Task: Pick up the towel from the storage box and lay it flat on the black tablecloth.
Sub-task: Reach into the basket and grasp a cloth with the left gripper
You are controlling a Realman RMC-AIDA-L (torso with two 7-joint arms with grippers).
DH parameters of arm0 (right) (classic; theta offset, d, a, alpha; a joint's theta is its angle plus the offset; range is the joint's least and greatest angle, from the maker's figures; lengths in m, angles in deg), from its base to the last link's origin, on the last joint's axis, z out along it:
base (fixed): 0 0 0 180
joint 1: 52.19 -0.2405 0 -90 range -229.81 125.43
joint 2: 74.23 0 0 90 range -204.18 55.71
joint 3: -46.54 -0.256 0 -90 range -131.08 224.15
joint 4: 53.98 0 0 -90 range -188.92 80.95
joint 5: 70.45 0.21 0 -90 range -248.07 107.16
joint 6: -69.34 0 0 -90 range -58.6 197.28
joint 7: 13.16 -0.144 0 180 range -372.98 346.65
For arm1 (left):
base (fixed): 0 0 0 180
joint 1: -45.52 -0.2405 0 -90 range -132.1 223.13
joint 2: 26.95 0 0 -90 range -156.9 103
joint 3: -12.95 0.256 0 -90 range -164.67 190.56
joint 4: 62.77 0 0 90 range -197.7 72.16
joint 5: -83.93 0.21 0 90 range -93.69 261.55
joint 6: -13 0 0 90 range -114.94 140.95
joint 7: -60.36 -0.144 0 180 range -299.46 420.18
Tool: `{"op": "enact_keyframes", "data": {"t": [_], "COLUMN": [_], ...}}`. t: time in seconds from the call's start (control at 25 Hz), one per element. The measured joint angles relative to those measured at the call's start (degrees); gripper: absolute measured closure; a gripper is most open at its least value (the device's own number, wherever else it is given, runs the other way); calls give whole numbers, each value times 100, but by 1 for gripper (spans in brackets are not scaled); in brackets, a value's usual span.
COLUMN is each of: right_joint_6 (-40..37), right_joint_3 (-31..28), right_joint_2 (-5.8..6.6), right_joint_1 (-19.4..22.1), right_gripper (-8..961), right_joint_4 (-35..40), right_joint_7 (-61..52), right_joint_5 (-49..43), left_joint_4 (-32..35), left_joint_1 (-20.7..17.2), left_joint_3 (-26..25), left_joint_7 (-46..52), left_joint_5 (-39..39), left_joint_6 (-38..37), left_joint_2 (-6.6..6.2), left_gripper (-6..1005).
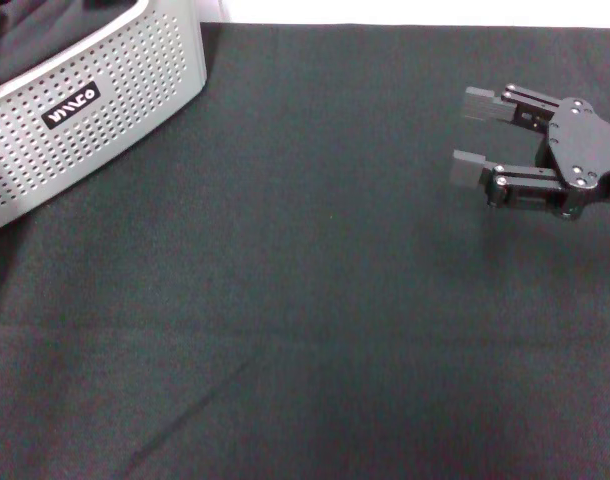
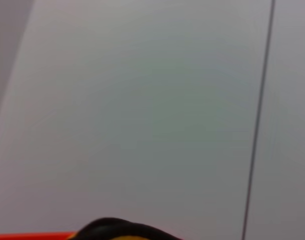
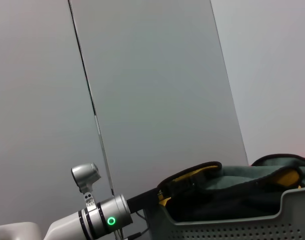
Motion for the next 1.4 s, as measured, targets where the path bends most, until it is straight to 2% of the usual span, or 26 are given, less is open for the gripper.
{"op": "enact_keyframes", "data": {"t": [0.48, 0.72, 1.04, 1.24, 1.4], "right_joint_6": [33, 45, 69, 72, 72], "right_joint_3": [0, 0, 0, 0, 0], "right_joint_2": [-1, -9, -3, -1, 0], "right_joint_1": [47, 94, 119, 117, 117], "right_gripper": [96, 96, 96, 96, 96], "right_joint_4": [-3, -3, 10, 28, 31], "right_joint_7": [0, 0, 0, 0, 0], "right_joint_5": [3, 6, 48, 52, 54], "left_joint_4": [174, 571, 658, 663, 674], "left_joint_1": [27, -7, 42, 45, 16], "left_joint_3": [115, 141, 260, 284, 382], "left_joint_7": [-302, -346, -301, -286, -278], "left_joint_5": [-63, -67, -90, -230, -802], "left_joint_6": [115, 622, 925, 928, 1027], "left_joint_2": [7, 3, -14, -13, -13], "left_gripper": [529, 562, 605, 832, 928]}}
